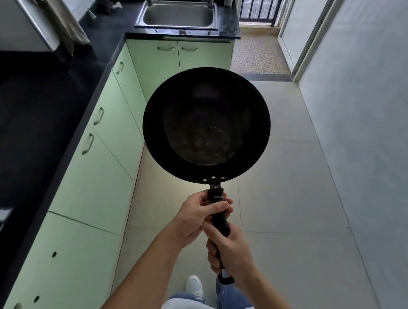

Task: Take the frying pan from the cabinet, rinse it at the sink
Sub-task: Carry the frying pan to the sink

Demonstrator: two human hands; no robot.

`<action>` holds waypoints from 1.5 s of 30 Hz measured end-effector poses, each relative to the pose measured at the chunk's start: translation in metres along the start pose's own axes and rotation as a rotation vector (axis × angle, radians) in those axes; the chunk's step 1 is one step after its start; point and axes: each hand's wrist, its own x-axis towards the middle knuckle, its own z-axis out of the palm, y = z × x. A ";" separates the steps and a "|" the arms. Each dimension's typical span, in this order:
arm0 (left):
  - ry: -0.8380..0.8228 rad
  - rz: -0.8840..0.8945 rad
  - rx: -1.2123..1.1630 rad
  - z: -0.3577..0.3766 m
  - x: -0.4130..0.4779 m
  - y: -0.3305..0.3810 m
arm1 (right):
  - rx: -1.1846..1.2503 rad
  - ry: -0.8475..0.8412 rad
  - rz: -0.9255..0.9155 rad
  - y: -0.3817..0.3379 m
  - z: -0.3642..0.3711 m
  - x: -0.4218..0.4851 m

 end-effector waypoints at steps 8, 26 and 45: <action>0.050 -0.009 0.005 0.000 0.121 0.055 | -0.031 -0.033 -0.001 -0.049 -0.038 0.125; 0.217 0.033 -0.082 0.038 0.384 0.216 | -0.115 -0.102 0.065 -0.233 -0.117 0.386; 0.201 0.012 -0.072 -0.113 0.594 0.433 | -0.145 -0.046 0.100 -0.358 0.000 0.673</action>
